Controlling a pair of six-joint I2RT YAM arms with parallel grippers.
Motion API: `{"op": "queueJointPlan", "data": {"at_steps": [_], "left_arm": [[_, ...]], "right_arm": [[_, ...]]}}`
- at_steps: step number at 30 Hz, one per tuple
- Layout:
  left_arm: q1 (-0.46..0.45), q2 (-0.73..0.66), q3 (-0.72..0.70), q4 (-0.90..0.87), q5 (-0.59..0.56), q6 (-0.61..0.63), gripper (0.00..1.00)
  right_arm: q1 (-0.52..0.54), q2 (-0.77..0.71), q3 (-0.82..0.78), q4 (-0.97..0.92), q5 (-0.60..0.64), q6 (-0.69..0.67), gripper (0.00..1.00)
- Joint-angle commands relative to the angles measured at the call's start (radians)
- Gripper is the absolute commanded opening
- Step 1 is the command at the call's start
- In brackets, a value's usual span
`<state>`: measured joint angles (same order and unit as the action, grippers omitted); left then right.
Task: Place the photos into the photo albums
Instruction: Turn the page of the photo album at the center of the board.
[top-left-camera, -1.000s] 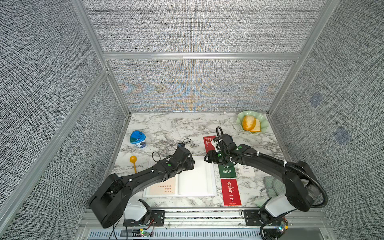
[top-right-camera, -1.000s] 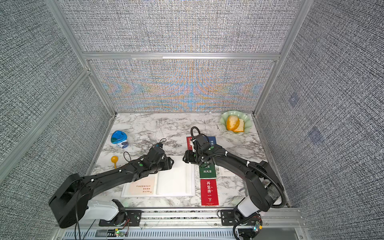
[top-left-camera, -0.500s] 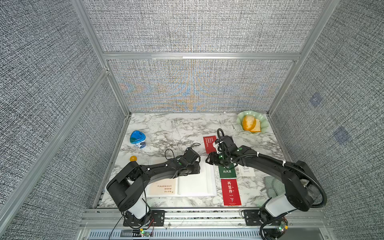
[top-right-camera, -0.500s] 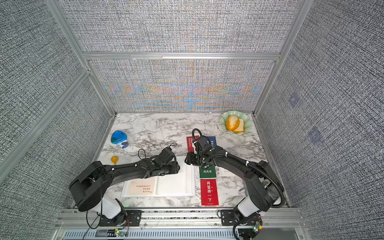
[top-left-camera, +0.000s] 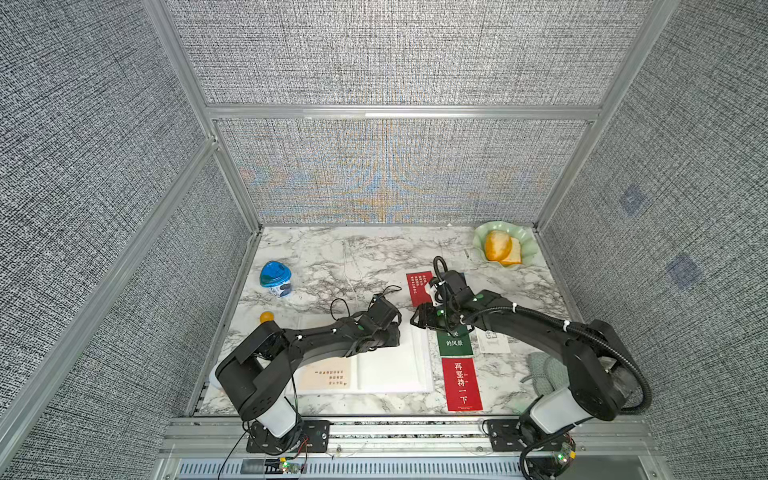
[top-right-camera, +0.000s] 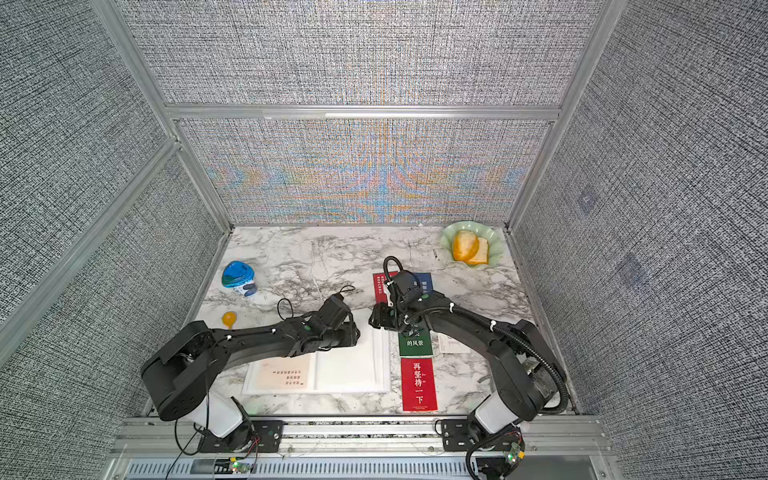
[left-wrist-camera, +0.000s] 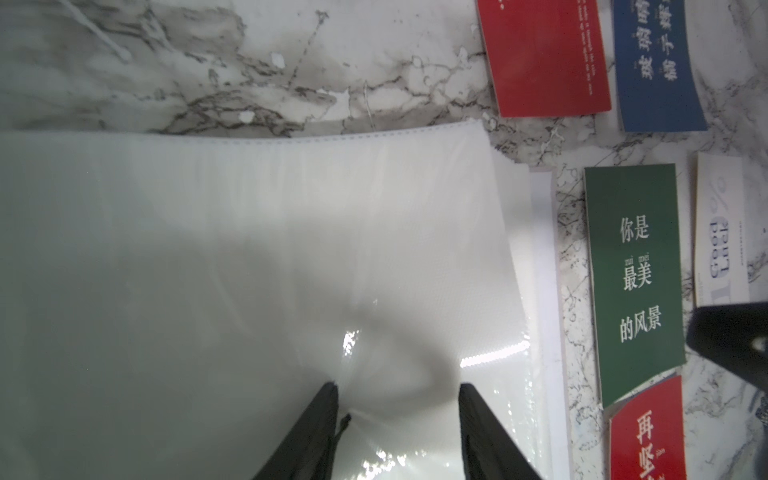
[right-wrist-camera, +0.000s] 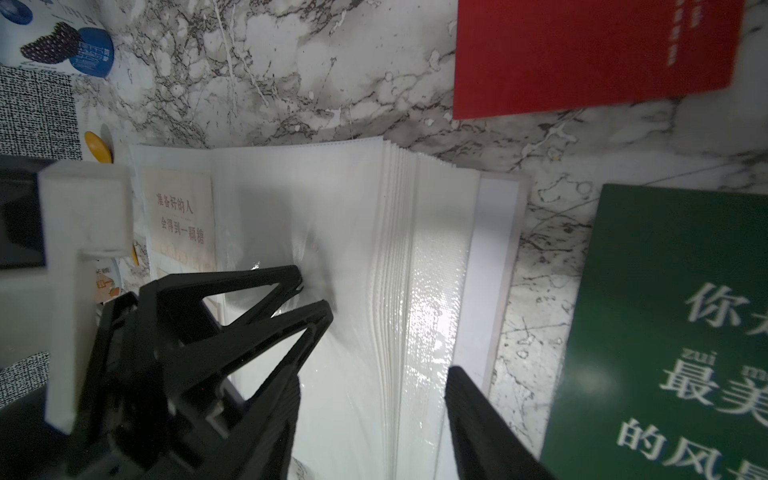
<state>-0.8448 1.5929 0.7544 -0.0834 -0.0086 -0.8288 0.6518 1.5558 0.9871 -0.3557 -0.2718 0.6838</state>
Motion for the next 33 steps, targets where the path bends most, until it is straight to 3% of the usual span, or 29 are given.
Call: {"op": "queueJointPlan", "data": {"at_steps": [1,10,21,33], "left_arm": [[0.013,-0.002,-0.024,-0.188,-0.034,0.002,0.5],[0.032,-0.071,-0.053,-0.209,-0.055,0.003,0.5],[0.041,-0.156,-0.078,-0.231,-0.086,0.002,0.49],[0.045,-0.167,-0.081,-0.213,-0.083,0.005,0.49]], "right_arm": [[0.001,0.002,0.003,0.003,-0.003,0.007,0.59],[0.016,0.024,0.013,0.028,-0.028,0.01,0.59],[0.109,0.108,0.087,0.095,-0.082,0.023,0.59],[0.162,0.185,0.089,0.2,-0.184,0.083,0.59]]}}
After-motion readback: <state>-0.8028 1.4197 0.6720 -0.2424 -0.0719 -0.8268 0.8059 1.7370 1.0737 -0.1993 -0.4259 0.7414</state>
